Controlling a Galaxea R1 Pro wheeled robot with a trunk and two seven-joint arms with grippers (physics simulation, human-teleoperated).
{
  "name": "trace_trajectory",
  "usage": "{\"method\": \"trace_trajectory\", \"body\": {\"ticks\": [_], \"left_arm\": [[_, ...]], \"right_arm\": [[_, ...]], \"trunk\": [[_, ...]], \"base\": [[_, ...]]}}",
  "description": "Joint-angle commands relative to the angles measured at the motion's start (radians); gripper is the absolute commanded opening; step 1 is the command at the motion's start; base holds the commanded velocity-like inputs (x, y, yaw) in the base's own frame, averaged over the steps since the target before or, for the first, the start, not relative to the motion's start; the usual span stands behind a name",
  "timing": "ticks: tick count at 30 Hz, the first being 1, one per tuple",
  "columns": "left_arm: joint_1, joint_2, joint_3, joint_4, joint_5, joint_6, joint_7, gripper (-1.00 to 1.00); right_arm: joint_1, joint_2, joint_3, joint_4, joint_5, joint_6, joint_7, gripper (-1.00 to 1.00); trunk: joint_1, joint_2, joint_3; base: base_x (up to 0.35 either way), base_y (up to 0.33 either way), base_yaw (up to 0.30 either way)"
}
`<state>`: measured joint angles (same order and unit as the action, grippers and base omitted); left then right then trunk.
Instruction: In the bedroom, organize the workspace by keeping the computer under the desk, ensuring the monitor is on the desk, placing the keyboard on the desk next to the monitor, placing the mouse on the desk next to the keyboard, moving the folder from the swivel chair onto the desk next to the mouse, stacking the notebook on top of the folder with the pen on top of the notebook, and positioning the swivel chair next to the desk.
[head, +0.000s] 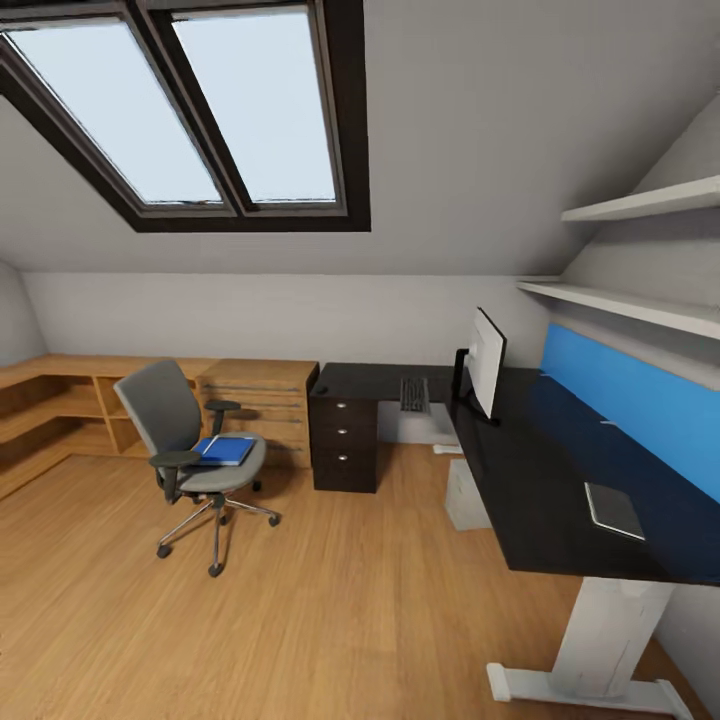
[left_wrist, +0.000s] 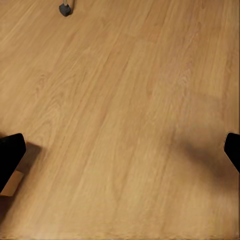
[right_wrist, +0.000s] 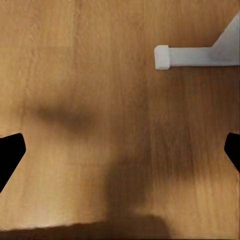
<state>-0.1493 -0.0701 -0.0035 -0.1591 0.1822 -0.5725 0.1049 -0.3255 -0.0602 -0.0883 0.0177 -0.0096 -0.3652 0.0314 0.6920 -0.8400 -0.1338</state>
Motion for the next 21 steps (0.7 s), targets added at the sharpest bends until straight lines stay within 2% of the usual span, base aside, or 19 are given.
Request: {"method": "trace_trajectory", "body": {"ticks": [1, 6, 11, 21], "left_arm": [[-0.001, 0.0, -0.001, 0.001, 0.002, -0.003, 0.003, 1.0], [-0.001, 0.001, 0.001, 0.001, 0.002, -0.004, 0.001, 1.0], [-0.001, 0.001, 0.002, 0.001, 0.002, -0.005, 0.001, 1.0], [-0.001, 0.001, 0.003, 0.001, 0.002, -0.009, 0.0, 1.0]], "right_arm": [[0.007, -0.002, -0.007, 0.002, 0.01, -0.025, 0.003, 1.0], [0.05, -0.008, -0.007, 0.003, 0.058, -0.168, 0.001, 1.0], [0.082, -0.008, -0.007, 0.004, 0.077, -0.288, 0.0, 1.0], [0.098, -0.006, -0.008, 0.004, 0.085, -0.353, -0.001, 1.0]], "trunk": [[0.0, -0.001, -0.002], [0.0, -0.001, -0.002], [0.0, -0.001, -0.002], [0.0, -0.001, -0.002]], "base": [[-0.245, -0.144, 0.0], [-0.171, -0.176, 0.0], [-0.066, -0.202, 0.0], [-0.014, -0.23, 0.0]]}}
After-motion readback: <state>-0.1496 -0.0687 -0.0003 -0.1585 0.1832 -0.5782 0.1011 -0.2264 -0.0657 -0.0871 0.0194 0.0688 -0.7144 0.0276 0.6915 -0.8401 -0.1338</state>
